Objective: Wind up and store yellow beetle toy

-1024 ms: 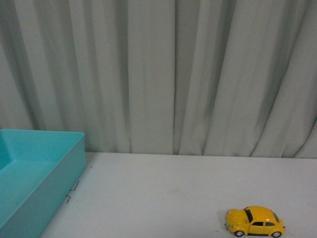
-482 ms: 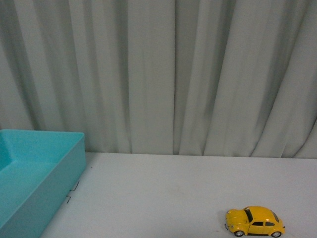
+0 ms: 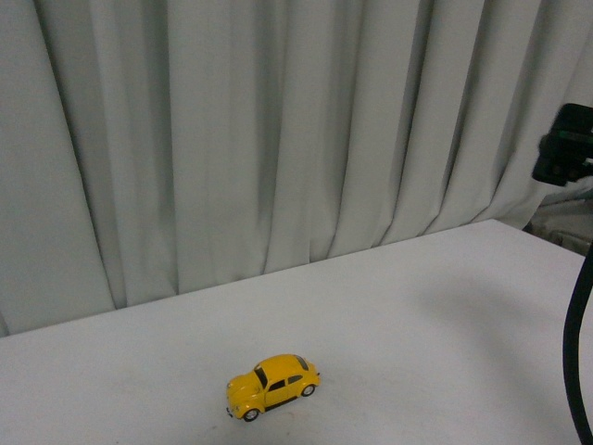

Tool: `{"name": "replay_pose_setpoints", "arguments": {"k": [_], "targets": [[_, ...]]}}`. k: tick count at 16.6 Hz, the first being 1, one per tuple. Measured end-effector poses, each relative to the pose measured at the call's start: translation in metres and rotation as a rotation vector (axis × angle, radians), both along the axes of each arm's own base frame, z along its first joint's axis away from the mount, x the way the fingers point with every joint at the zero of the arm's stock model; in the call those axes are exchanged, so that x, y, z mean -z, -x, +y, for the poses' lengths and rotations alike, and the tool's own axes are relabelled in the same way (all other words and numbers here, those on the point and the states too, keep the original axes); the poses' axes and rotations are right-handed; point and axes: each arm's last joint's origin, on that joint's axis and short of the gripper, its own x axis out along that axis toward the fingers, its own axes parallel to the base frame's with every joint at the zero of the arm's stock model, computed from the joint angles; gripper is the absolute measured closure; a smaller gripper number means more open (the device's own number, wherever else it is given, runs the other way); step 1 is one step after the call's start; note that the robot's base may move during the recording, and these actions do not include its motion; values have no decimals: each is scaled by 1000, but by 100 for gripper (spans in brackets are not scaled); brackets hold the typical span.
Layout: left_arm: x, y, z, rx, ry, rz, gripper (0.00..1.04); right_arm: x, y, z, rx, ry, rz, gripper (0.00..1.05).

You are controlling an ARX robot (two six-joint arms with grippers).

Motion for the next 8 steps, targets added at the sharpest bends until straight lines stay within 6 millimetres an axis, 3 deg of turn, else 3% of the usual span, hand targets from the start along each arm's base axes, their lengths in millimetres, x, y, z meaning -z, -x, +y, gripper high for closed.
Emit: {"name": "replay_pose_setpoints", "arguments": {"k": [2,5,8], "targets": [[0,0,0,0,0,0,7,3,-53,-23,-177,93,130,6],[0,0,0,0,0,0,7,15,-112,-43,-436,303,311,6],[0,0,0,0,0,0,7,17,-153,-21,-744,493,390,6]]}}
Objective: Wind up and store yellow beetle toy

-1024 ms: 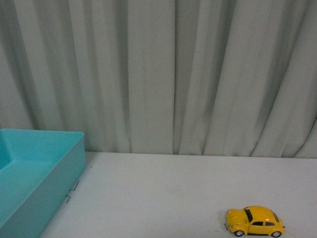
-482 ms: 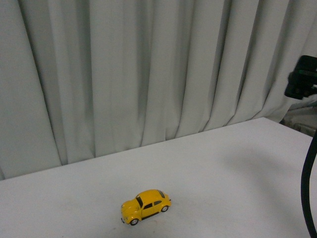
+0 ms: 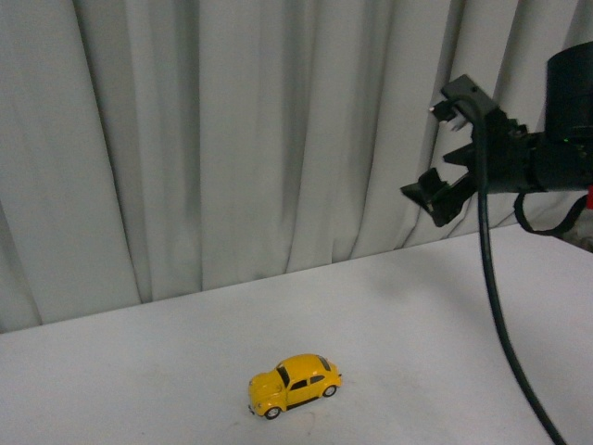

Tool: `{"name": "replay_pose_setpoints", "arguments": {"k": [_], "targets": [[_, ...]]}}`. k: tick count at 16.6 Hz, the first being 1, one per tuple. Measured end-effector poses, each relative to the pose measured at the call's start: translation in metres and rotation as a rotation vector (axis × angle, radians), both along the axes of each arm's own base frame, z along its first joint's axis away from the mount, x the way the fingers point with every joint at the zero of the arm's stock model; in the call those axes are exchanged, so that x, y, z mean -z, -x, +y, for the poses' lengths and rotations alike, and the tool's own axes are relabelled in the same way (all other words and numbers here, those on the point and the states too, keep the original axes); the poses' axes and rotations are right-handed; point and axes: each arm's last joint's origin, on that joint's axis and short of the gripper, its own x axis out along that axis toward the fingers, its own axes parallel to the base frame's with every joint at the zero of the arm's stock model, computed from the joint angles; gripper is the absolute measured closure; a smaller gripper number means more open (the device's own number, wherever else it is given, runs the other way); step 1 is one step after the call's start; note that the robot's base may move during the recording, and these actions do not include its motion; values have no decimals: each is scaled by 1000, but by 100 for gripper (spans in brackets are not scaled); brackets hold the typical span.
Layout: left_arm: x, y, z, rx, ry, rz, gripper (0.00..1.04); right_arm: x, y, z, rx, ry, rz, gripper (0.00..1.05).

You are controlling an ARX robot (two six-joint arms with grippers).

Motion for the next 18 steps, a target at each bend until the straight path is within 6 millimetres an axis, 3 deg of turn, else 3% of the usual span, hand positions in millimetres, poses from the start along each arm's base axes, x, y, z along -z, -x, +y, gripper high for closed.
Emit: {"name": "replay_pose_setpoints", "arguments": {"k": [4,7,10,18], "targets": [[0,0,0,0,0,0,7,27,-21,45,-412,25,166,6],[0,0,0,0,0,0,7,41,-31,57,-639,63,277,6],[0,0,0,0,0,0,7,61,-39,64,-803,138,370,6],[0,0,0,0,0,0,7,101,-60,110,-1110,222,447,6]]}}
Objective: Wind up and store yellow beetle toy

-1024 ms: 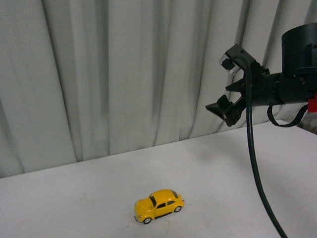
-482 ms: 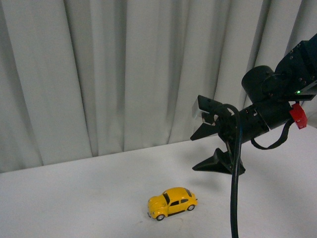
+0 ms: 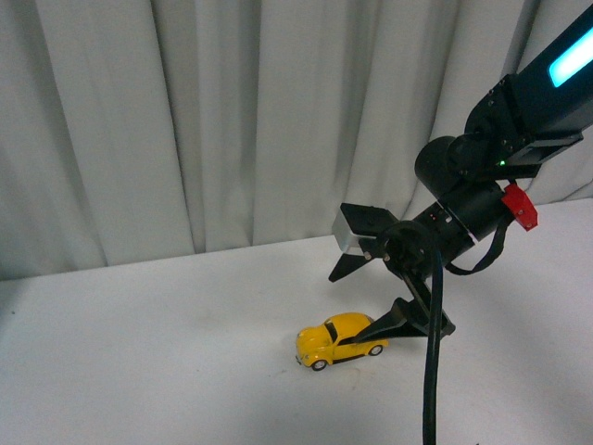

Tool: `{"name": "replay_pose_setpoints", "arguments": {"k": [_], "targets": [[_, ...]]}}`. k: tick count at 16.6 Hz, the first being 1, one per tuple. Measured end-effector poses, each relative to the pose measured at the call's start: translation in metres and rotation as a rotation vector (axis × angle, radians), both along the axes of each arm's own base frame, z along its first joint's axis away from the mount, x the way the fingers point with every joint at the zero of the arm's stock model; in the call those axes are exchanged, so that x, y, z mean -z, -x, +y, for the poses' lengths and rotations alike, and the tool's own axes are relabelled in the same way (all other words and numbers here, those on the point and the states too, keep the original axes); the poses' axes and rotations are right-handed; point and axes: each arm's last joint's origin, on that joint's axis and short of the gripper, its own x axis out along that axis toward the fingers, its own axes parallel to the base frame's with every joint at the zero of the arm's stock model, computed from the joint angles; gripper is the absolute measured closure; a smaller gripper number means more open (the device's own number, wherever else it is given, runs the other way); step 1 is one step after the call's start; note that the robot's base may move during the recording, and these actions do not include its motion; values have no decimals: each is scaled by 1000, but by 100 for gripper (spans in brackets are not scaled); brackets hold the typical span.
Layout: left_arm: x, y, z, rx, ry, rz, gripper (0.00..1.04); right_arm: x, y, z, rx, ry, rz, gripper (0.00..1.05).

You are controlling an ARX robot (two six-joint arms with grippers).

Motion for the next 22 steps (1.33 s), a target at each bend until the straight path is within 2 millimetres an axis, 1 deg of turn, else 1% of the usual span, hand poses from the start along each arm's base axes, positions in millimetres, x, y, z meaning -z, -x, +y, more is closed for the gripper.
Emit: {"name": "replay_pose_setpoints", "arguments": {"k": [4,7,11,12,14,15,16,22], "targets": [[0,0,0,0,0,0,7,0,-7,14,-87,19,28,6],[0,0,0,0,0,0,7,12,-9,12,-113,57,72,6],[0,0,0,0,0,0,7,15,-13,12,-119,77,53,6],[0,0,0,0,0,0,7,20,-13,12,-118,82,56,6],[0,0,0,0,0,0,7,23,-13,11,-118,87,52,6],[0,0,0,0,0,0,7,23,-14,12,-118,87,49,9],[0,0,0,0,0,0,7,23,-14,12,-118,87,46,15],[0,0,0,0,0,0,7,26,-13,15,-121,84,46,58]]}}
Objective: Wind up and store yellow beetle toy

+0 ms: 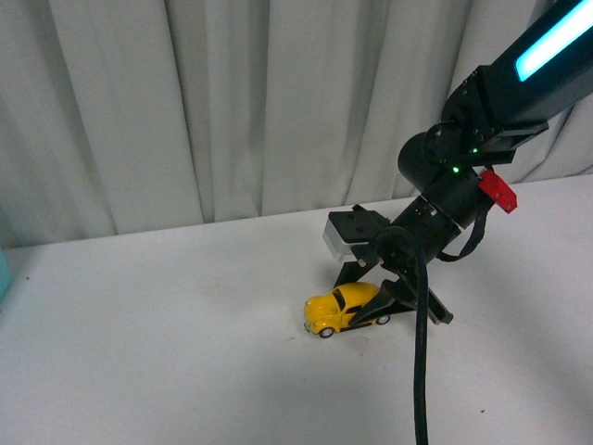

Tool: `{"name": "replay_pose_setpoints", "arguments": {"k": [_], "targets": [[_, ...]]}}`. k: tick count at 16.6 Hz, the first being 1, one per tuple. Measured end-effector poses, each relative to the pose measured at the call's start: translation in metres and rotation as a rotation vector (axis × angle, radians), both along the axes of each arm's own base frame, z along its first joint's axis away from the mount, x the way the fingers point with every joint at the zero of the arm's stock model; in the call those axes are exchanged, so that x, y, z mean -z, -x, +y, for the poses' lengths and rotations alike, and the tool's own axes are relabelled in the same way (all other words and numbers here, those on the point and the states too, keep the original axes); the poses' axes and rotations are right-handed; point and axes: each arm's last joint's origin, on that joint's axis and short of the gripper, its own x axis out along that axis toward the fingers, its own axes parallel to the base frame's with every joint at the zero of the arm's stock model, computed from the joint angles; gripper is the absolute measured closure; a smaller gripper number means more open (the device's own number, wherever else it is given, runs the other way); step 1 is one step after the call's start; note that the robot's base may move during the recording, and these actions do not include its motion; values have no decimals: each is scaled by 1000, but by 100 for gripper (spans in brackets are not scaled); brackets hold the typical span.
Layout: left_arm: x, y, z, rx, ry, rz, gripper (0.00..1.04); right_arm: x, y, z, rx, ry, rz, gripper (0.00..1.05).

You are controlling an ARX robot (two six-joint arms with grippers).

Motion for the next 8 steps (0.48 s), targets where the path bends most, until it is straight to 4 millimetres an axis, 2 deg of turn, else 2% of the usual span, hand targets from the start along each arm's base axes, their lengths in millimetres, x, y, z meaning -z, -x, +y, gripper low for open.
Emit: {"name": "replay_pose_setpoints", "arguments": {"k": [1,6,8], "targets": [[0,0,0,0,0,0,7,0,0,1,-2,-2,-2,63],[0,0,0,0,0,0,7,2,1,2,0,-19,-4,63],[0,0,0,0,0,0,7,4,3,-3,12,-28,-2,63]]}}
